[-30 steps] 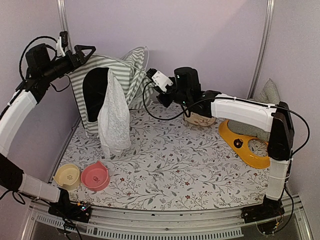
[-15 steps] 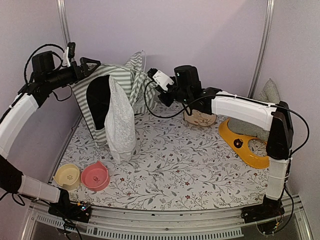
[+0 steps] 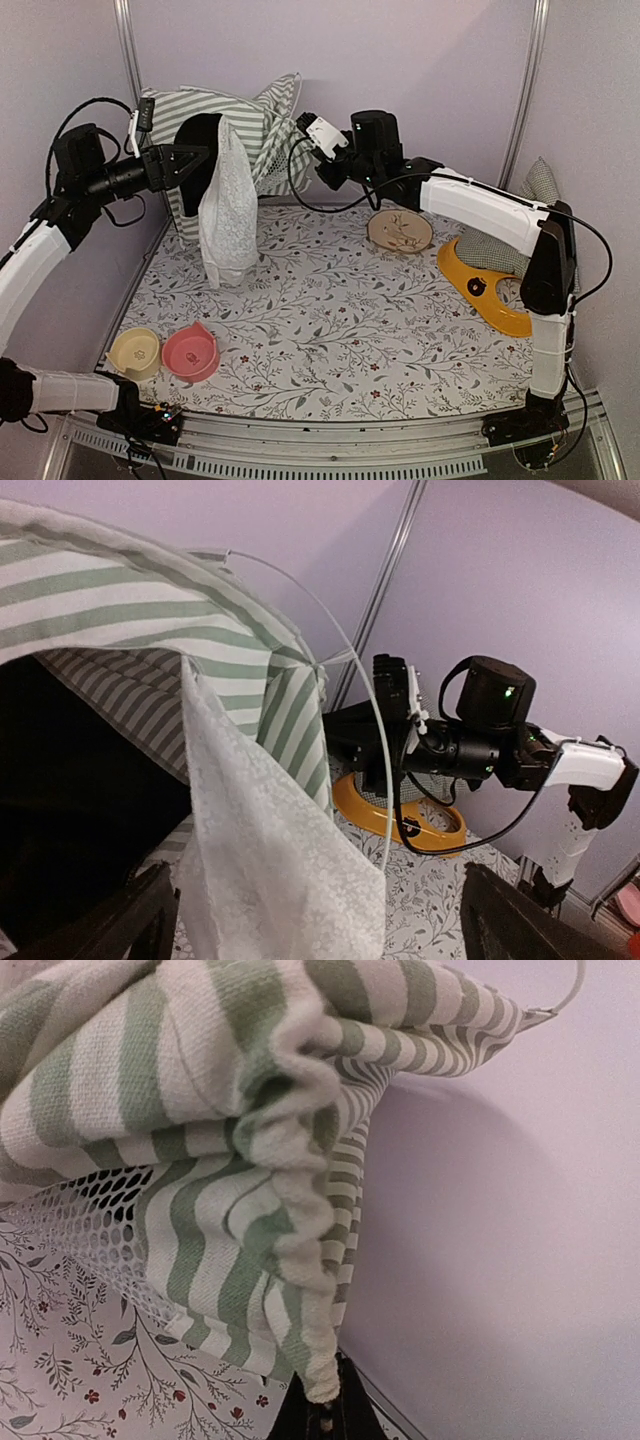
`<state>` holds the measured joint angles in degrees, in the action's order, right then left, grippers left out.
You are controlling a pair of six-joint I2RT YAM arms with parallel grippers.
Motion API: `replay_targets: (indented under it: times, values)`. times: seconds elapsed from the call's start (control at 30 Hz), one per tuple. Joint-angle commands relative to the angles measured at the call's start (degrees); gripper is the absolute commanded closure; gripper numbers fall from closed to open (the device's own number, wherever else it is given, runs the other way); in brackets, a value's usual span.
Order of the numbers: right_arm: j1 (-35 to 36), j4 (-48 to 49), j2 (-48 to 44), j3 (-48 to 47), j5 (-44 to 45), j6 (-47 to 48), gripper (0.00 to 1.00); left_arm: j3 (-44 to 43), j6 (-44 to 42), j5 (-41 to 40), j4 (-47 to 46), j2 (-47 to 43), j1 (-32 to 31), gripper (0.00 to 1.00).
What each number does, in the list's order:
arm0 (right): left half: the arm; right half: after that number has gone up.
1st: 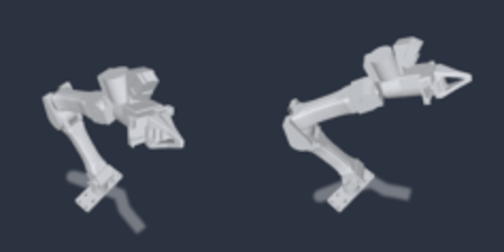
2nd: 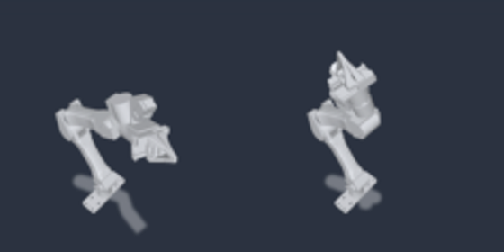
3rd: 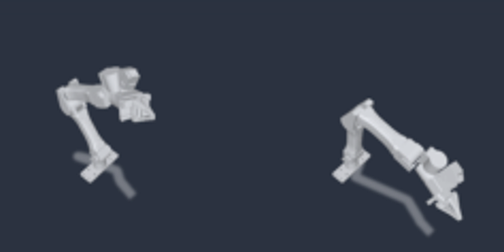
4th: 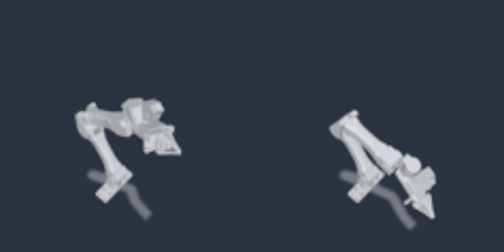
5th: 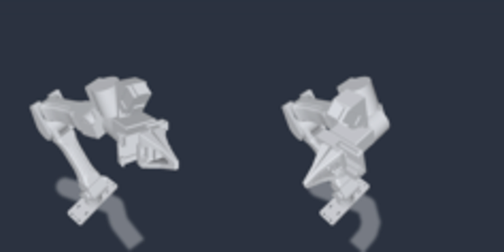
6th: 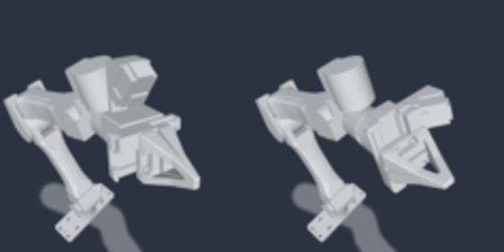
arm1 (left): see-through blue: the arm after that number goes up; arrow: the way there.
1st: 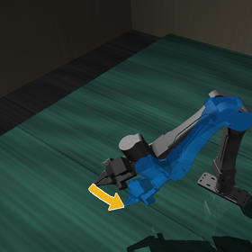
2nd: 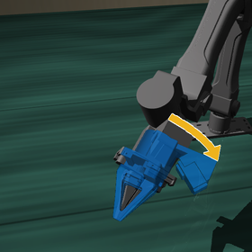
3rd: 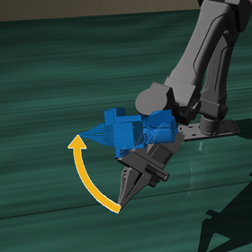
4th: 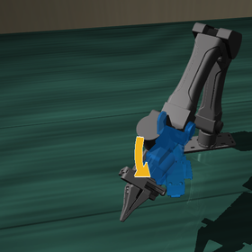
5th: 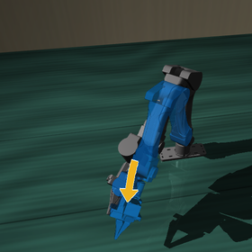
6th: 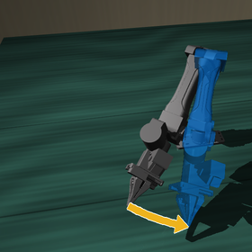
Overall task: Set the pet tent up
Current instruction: Adjust the tent.
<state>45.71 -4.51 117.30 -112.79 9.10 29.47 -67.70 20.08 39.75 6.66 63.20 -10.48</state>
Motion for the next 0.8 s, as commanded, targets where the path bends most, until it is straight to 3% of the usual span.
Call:
replay_targets:
  times: [0.0, 0.13, 0.23, 0.3, 0.43, 0.63, 0.77]
  values:
    - [-0.1, 0.7, 0.9, -3.6, 1.0, -1.8, 1.00, 1.5, -0.2, 1.5, -6.0, -4.1, -2.9, 0.01]
    - [-0.1, 0.4, 0.2, -4.6, 1.1, -1.7, 1.00, 2.8, -4.8, -10.2, -3.4, -5.4, -11.0, 0.01]
    - [0.3, 0.3, -0.6, -4.8, 1.4, -1.4, 1.00, 3.0, -10.0, -25.5, -1.9, -4.7, -21.1, 0.01]
    - [0.7, 0.0, -1.0, -5.2, 1.7, -0.9, 1.00, 1.3, -13.6, -37.3, -0.6, -2.5, -29.9, 0.01]
    - [1.5, -1.7, -1.2, -6.5, 2.2, -0.3, 1.00, -4.7, -17.0, -51.2, 0.9, 4.9, -39.0, 0.01]
    - [2.5, -3.0, -2.0, -6.0, 2.5, -0.6, 1.00, -13.9, -16.4, -65.1, 5.5, 13.4, -43.6, 0.01]
    - [3.0, -2.7, -3.1, -4.7, 2.2, -0.6, 1.00, -14.2, -15.0, -72.2, 5.1, 13.3, -43.7, 0.01]
